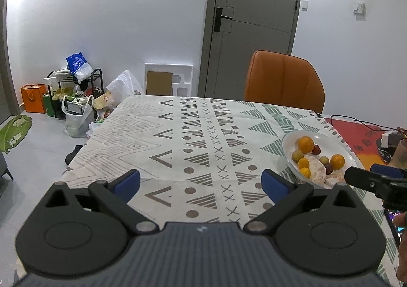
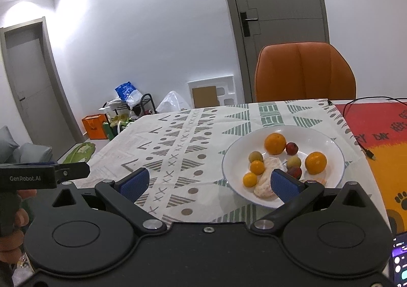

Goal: Organize fruits

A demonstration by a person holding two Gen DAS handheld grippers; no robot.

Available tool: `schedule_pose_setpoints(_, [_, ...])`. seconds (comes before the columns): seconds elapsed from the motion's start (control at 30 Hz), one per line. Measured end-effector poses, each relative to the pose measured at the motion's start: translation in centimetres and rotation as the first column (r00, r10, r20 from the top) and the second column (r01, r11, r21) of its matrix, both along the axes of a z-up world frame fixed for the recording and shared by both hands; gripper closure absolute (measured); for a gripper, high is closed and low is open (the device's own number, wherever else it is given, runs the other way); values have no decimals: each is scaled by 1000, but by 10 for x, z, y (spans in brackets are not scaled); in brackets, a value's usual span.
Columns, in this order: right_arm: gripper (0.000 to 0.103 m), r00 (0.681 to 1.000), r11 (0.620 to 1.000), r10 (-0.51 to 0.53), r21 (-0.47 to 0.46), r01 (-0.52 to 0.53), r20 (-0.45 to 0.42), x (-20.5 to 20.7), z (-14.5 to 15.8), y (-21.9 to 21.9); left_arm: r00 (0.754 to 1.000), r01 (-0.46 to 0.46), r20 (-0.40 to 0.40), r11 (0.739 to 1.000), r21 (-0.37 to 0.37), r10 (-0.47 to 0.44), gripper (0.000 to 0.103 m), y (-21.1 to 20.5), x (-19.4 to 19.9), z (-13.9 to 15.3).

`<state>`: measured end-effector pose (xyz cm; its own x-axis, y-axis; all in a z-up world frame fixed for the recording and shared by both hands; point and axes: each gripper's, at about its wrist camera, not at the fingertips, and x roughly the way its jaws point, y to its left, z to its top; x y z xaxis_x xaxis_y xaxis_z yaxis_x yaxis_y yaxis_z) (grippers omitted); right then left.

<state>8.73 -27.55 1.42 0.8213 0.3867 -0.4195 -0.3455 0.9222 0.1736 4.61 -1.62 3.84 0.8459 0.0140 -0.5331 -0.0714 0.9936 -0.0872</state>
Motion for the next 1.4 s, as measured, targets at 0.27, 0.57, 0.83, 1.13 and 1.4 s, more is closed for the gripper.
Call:
schedule_pose_setpoints(0.27, [0,1000,1000,4,-8,-5,-6,-15,0,5,1000,17,-2,1000,12,-17,2,2,-14,-2])
schedule_pose_setpoints(0.57, [0,1000,1000,3,-11,-3,-10,-28,-5,8,1000,23,1,999,32,-23,2,4,-26,-2])
schedule_pose_setpoints(0.83, [0,1000,1000,20,-23,-20,-8,-33,-5,14,1000,25,-12,999,24,-25,2,7,-29,-7])
schedule_pose_setpoints(1.13, [0,1000,999,23,-24,-23,-15,-35,-8,16,1000,24,-14,999,24,-24,2,6,-30,-7])
schedule_pose_setpoints(1.4, [0,1000,999,22,-25,-22,-19,-35,-8,14,999,29,-17,999,24,-28,2,7,-30,-8])
